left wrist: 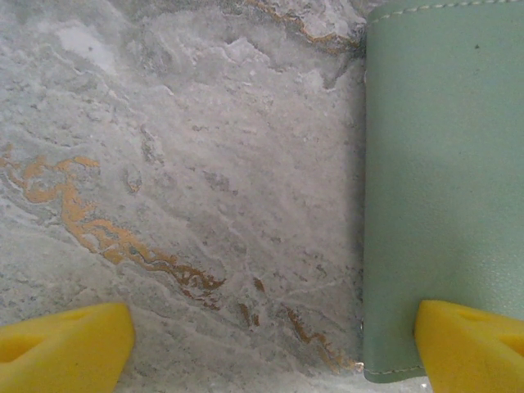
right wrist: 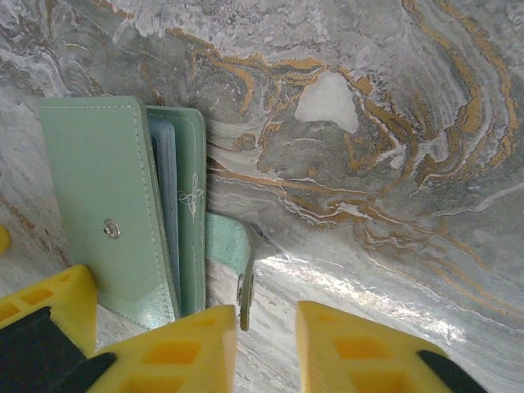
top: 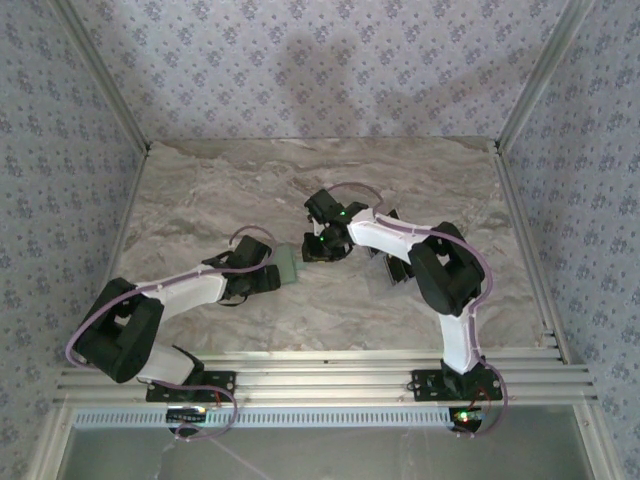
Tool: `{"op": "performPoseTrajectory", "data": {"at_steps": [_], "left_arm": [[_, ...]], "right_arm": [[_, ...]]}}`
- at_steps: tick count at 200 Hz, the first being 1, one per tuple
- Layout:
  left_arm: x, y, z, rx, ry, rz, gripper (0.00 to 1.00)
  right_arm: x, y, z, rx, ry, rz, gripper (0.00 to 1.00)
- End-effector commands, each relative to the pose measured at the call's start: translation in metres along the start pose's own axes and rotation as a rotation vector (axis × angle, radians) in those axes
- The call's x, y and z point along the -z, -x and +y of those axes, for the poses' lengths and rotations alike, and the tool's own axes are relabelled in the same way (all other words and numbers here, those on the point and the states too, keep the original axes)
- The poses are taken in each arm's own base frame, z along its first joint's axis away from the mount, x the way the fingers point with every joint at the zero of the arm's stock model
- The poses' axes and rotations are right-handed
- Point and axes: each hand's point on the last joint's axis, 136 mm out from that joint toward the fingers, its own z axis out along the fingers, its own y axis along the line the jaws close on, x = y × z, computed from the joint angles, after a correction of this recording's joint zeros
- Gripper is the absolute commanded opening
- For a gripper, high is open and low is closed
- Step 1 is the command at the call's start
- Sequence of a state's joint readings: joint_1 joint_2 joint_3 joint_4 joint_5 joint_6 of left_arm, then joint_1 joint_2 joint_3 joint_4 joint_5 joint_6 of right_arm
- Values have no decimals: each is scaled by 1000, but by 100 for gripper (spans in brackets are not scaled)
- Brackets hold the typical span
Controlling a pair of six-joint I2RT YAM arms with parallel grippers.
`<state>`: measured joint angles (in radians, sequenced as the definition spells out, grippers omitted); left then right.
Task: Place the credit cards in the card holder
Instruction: Close the button on the card holder.
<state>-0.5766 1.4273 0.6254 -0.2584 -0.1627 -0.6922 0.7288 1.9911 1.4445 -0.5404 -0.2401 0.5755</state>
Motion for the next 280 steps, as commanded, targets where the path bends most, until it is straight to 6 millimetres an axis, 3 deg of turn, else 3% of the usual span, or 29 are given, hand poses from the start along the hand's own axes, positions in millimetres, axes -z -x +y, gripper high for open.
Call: {"op": "performPoseTrajectory", "data": {"at_steps": [1,36,86,185,236,280], "left_arm": [[-17,-24,6,4,15,86,91],[-18,-25,7,1,16,89,91],[-18,-25,5,1,12,89,90],[-19,-25,4,-1,10,90,90],[-19,-24,2,-2,8,88,90],[-18,-24,1,-5,6,89,90]], "right_arm": [[2,2,0,8,-7,10,22],[4,2,-1,4,-6,4,21],[4,9,-3,-6,-1,-5,26],[0,10,-1,-4,10,1,21],[-3,9,-1,-5,14,8,15],[-1,9,1,-3,25,5,0]]}}
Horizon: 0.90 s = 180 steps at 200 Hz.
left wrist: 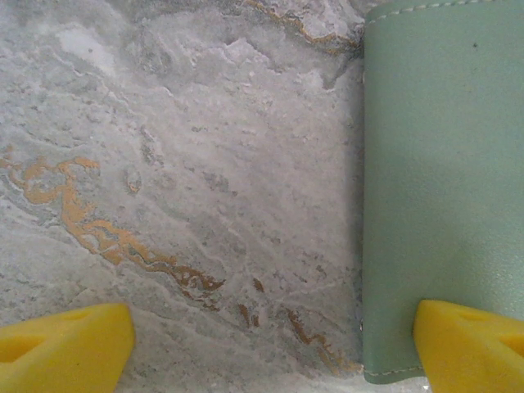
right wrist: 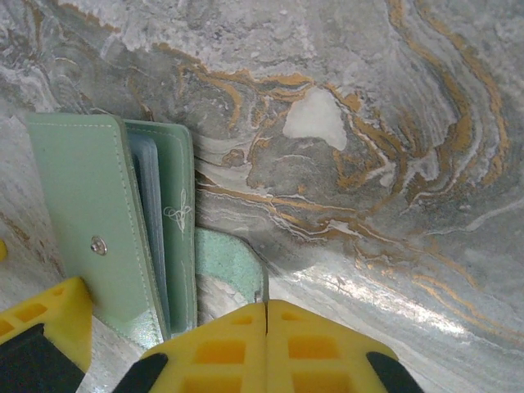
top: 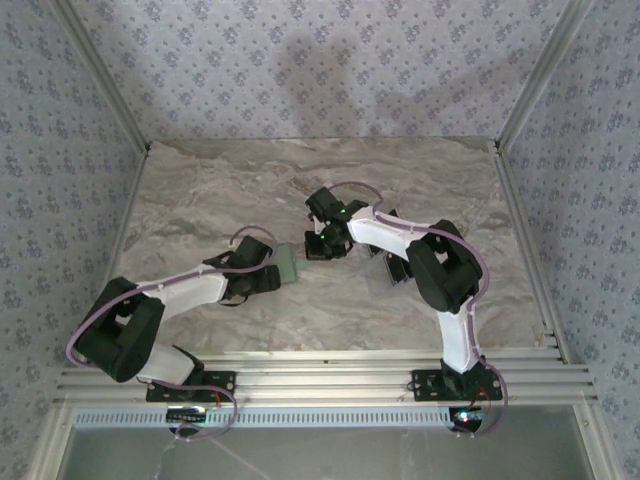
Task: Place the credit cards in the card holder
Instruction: Close the button on the card holder.
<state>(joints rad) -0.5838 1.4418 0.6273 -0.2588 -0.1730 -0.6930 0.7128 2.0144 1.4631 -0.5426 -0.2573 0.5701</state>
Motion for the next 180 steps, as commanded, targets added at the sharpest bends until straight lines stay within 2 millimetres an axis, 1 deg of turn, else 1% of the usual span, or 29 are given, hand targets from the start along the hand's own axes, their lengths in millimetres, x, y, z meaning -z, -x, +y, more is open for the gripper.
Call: {"op": "performPoseTrajectory", "data": {"at_steps": [1,25,49,65,87,122,180], "left_arm": [[-16,-22,1,3,-7,85,90],[-16,-23,0,0,-12,87,90],[-14,-21,-2,-3,-22,81,90],[-13,-20,-4,-6,-28,81,90],[-13,-20,-5,-7,-34,81,90],[-13,-20,-7,-8,-45,80,90],[-13,-20,-9,-11,-56,77,90]], "right_arm": [[4,4,5,7,19,-4,0],[13,7,12,10,41,-25,0],[25,9,25,20,92,-43,0],[29,10,33,16,133,-47,0],[30,12,45,5,190,-46,0],[23,14,58,-33,258,-30,0],[7,13,67,-50,274,-8,0]]}}
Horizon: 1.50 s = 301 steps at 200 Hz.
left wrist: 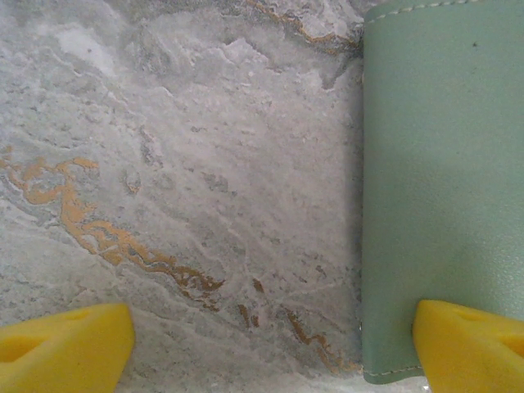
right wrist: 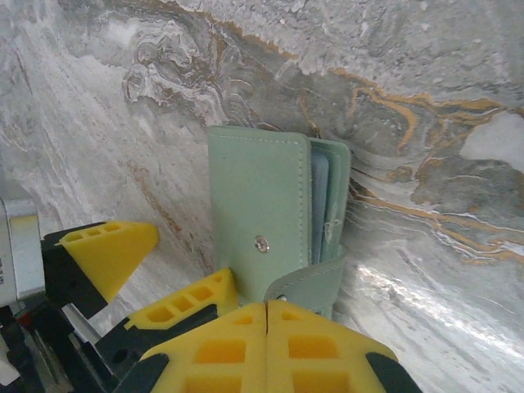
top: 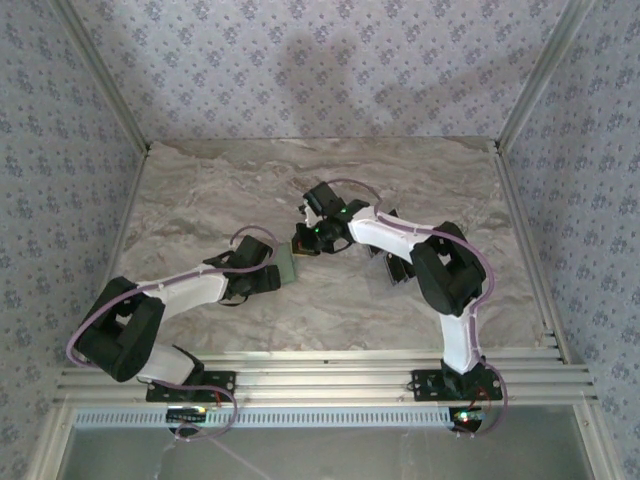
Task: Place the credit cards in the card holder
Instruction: Close the button on the card holder.
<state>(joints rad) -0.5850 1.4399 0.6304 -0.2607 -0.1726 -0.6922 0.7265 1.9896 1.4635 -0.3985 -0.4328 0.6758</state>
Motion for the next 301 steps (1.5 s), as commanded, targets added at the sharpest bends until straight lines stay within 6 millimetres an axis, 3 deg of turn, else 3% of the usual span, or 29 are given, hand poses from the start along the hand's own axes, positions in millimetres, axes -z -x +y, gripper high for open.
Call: {"op": "performPoseTrajectory", "data": {"at_steps": [1,67,205,248,301], "left_arm": [[-14,-21,-8,-9,-54,79,90],[-14,-21,-10,-14,-65,77,89],[-14,-23,-9,-14,-72,73,89],[-14,-24,-8,-16,-70,75,89],[-15,-24,-8,-15,-69,76,88]], "right_arm": [[-10,2,11,-16,36,12,0],[-30,-1,16,-15,40,41,0],[-60,-8,1,-47,12,90,0],[-60,-10,-1,-49,13,93,0],[-43,-4,13,-26,38,61,0]]}}
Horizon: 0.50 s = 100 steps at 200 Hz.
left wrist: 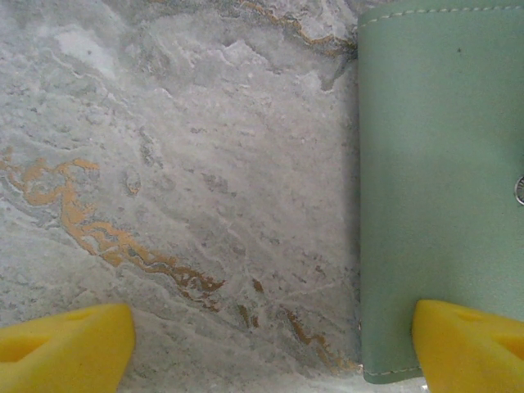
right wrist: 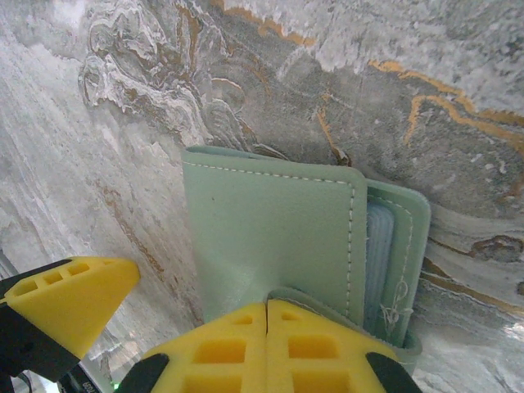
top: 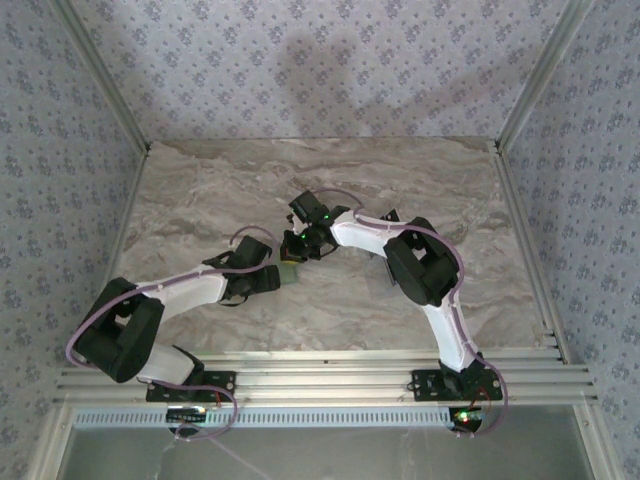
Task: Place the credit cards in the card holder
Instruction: Close the button on the card holder.
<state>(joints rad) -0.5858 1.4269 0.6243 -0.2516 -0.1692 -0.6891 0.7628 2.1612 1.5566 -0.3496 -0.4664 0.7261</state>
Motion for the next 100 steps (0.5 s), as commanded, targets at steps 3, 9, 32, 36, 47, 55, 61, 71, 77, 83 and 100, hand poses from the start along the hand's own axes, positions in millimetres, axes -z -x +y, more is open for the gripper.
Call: {"op": "performPoseTrajectory", "data": {"at_steps": [3,9,32,36,47,55,61,71,77,83,100], "left_arm": [[-17,-26,-6,-14,-56,87,89],[-17,-26,-6,-13,-55,88,89],[-17,-26,-6,-12,-55,88,88],[-17,-26,-6,-13,-53,89,88],[-17,-26,-6,-12,-53,88,88],[-17,-27,-6,-13,-53,89,88],[-17,-26,-6,-13,-55,88,88],[-17,-27,-6,-14,-54,90,88],[-17,-27,-6,-14,-55,91,88],[-17,-27,-7,-14,-55,90,88],[-17,-26,-7,-13,-55,88,88]], "right_arm": [[10,-3,14,12,24,-2,0],[10,-3,14,13,24,-1,0],[6,-5,12,11,20,12,0],[5,-6,12,9,18,16,0],[1,-8,9,6,13,24,0],[-1,-9,8,4,9,28,0],[-3,-10,7,2,7,33,0],[-5,-11,4,-2,3,38,0],[-7,-13,3,-3,-2,42,0],[-9,-14,1,-7,-5,48,0],[-13,-17,-3,-14,-21,63,0]]}}
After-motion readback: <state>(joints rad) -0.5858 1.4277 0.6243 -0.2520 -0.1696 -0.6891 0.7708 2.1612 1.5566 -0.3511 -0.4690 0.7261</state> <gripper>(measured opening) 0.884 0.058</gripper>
